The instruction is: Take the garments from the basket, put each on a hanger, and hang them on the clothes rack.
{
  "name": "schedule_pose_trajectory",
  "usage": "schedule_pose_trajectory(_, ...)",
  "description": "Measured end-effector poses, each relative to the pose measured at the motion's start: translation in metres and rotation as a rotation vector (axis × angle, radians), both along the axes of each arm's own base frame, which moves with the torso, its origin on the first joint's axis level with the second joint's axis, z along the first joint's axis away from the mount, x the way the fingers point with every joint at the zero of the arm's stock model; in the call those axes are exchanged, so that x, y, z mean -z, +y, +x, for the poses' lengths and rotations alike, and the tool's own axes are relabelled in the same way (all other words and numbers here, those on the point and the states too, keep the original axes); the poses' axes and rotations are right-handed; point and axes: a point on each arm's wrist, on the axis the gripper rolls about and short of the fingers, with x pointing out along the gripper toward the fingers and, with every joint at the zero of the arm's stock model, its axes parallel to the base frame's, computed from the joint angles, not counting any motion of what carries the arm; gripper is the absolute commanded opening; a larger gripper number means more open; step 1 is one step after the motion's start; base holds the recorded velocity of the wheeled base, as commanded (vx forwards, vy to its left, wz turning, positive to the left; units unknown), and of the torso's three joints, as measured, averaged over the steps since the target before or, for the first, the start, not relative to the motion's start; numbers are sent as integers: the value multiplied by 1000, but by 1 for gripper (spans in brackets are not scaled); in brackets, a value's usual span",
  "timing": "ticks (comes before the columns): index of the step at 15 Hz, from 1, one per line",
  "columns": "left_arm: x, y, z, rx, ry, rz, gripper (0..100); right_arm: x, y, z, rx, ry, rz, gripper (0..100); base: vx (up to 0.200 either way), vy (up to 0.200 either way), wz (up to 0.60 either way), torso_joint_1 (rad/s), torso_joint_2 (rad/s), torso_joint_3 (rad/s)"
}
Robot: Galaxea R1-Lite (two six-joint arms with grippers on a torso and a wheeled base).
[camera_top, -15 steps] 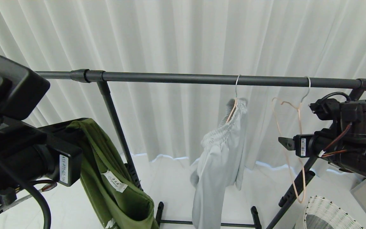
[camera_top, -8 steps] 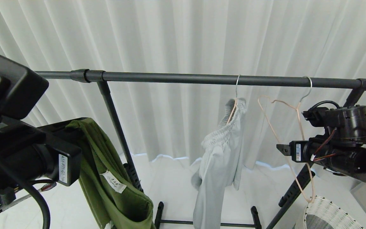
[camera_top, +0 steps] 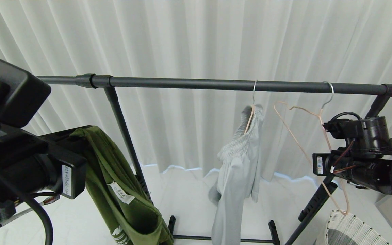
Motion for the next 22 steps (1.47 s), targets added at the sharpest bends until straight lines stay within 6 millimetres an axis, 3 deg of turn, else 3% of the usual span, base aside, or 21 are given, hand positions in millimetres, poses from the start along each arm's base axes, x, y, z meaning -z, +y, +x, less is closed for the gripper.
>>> schedule_pose_trajectory(6, 0, 0, 0, 0, 1, 0, 0, -4, -4, -1, 11, -18, 3, 0, 0, 0, 0, 0, 0, 0)
schedule_pose_trajectory(12, 3, 0, 0, 0, 6, 7, 0, -28, -9, -20, 0, -98, 24, 0, 0, 0, 0, 0, 0, 0)
schedule_pose_trajectory(15, 3, 0, 0, -3, 7, 9, 0, -32, -16, -40, -27, -118, -8, 0, 0, 0, 0, 0, 0, 0)
schedule_pose_trajectory(22, 3, 0, 1, -2, 7, 19, 0, -24, -28, -94, -117, -120, -68, 0, -200, 0, 0, 0, 4, 6)
